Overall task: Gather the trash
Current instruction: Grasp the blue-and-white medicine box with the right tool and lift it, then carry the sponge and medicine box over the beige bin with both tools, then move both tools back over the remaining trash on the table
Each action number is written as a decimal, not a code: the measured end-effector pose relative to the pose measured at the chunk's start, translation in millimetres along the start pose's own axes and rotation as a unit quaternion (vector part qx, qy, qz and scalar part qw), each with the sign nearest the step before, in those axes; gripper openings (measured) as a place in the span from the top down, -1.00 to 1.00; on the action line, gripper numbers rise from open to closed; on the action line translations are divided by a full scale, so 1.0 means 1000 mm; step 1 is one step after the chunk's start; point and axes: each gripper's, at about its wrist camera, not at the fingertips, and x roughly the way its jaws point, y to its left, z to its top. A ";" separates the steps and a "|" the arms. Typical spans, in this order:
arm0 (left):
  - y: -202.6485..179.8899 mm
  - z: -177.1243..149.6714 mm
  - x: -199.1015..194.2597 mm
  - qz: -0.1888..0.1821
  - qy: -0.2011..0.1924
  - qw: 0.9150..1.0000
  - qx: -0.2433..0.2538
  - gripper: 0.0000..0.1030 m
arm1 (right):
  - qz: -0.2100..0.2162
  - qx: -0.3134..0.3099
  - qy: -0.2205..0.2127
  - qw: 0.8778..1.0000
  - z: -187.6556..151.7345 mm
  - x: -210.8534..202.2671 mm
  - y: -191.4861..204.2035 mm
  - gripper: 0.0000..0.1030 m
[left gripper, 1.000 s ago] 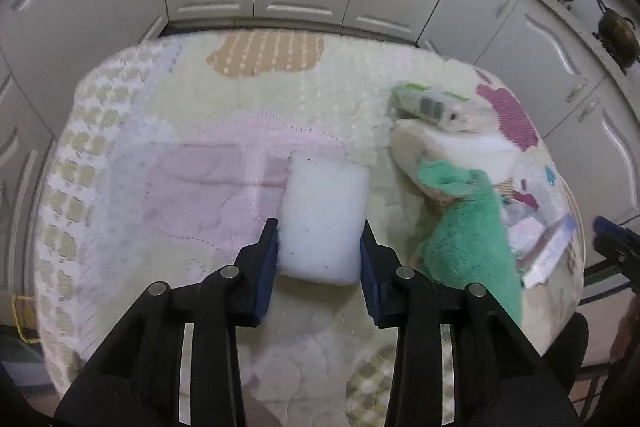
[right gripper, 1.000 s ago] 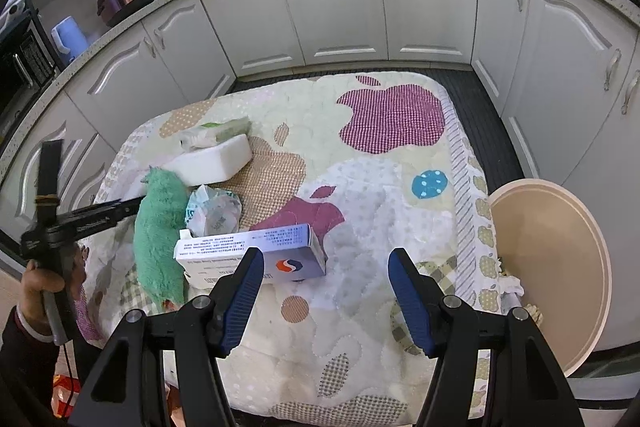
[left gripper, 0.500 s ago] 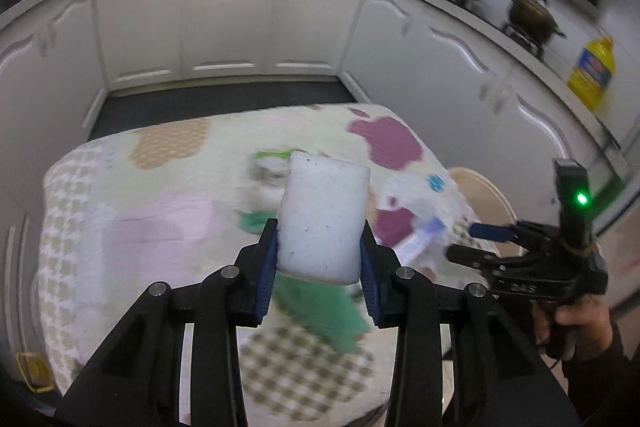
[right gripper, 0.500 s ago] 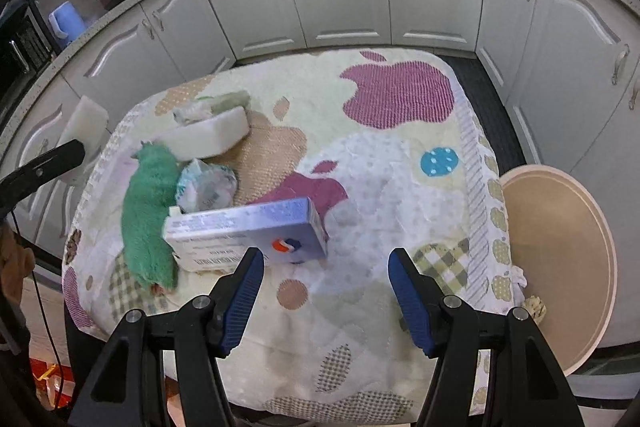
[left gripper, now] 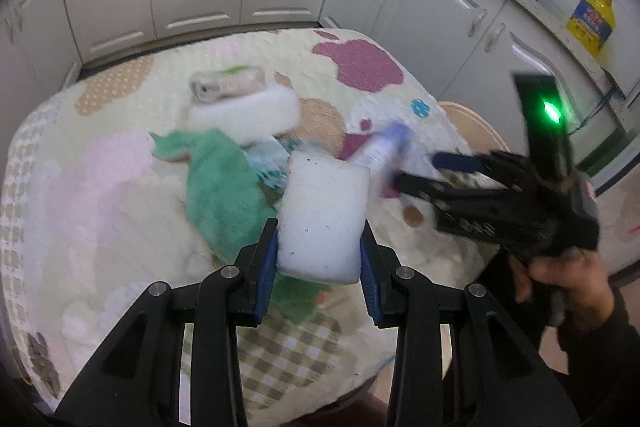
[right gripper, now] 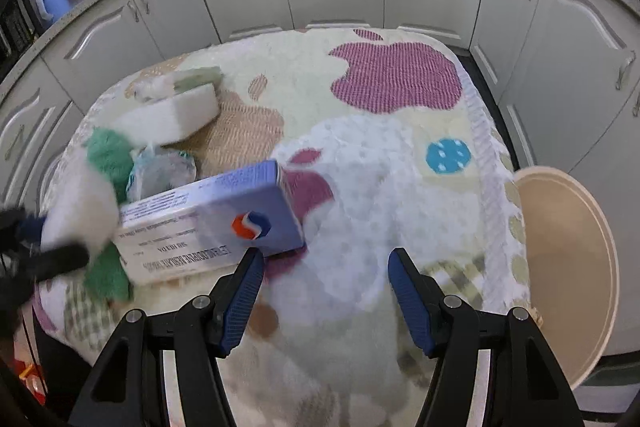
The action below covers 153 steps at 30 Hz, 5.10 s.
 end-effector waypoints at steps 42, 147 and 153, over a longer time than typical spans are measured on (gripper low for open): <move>0.018 -0.002 -0.037 0.013 -0.047 0.998 -0.030 0.32 | 0.056 0.021 0.021 0.998 0.053 -0.013 0.036 0.53; -0.202 0.093 0.119 -0.060 -0.003 0.996 0.060 -0.27 | -0.111 0.243 -0.068 0.961 -0.064 -0.096 -0.228 -0.15; -0.195 0.088 0.104 -0.034 -0.021 0.997 0.063 -0.27 | -0.108 0.238 -0.072 0.962 -0.062 -0.099 -0.219 -0.14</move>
